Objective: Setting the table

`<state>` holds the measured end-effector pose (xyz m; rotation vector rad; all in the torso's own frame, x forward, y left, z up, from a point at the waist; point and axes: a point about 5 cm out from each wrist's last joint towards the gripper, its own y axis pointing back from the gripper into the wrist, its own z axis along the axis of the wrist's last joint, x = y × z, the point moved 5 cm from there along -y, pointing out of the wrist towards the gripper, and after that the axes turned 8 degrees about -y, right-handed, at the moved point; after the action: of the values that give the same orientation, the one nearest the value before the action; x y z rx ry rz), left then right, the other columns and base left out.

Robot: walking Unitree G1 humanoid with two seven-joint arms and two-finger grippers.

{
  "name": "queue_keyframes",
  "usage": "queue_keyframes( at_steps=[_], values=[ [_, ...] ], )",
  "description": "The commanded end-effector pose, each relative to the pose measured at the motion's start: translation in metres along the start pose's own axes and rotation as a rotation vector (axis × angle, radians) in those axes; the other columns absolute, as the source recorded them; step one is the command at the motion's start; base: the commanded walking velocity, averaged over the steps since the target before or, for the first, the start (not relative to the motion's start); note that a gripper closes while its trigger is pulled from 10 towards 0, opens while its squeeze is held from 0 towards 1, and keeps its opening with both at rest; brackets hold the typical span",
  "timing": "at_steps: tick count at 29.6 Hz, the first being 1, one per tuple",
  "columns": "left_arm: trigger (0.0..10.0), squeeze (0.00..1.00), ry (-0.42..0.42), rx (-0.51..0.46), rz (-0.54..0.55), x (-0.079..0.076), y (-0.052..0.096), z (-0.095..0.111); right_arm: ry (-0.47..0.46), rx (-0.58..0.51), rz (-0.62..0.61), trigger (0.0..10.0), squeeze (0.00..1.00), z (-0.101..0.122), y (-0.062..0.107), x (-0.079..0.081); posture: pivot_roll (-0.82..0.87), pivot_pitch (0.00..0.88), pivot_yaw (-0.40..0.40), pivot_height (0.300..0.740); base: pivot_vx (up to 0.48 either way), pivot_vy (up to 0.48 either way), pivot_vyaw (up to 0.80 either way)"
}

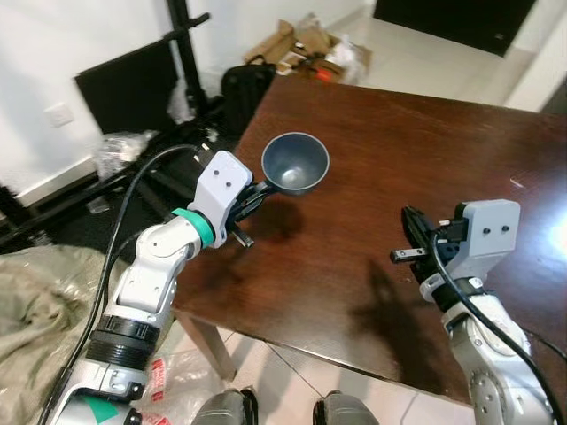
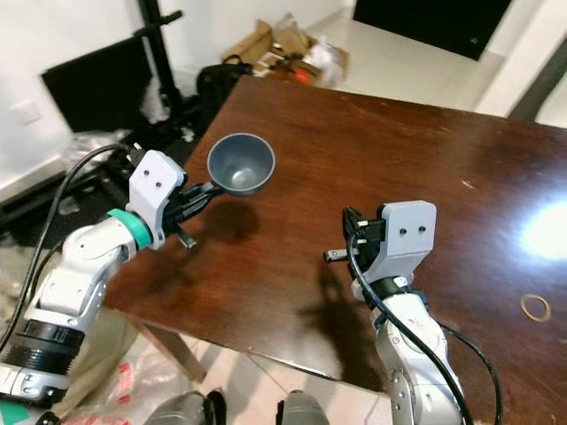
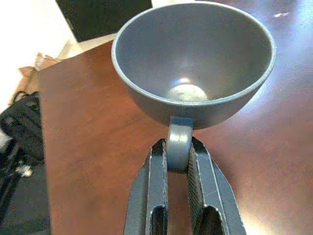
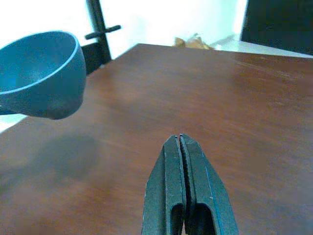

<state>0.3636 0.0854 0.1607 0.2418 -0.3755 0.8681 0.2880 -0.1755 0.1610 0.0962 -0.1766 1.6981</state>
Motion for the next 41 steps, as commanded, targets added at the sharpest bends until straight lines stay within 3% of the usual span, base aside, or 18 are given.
queue_keyframes(
  at_steps=[1, 41],
  values=[
    [10.0, 0.0, -0.004, 0.0, -0.002, 0.0004, -0.0001, 0.0014, -0.005, 0.0, -0.005, 10.0, 0.0, -0.0006, 0.0007, -0.0011, -0.06, 0.009, 0.082, 0.74, 0.0, 0.0, 0.0],
    [10.0, 0.0, 0.001, 0.002, -0.01, 0.0001, -0.0002, 0.0022, -0.011, 0.001, -0.01, 10.0, 0.0, -0.0021, 0.0014, 0.0001, -0.06, 0.017, 0.085, 0.74, -0.25, 0.0, 0.0]
  ],
)
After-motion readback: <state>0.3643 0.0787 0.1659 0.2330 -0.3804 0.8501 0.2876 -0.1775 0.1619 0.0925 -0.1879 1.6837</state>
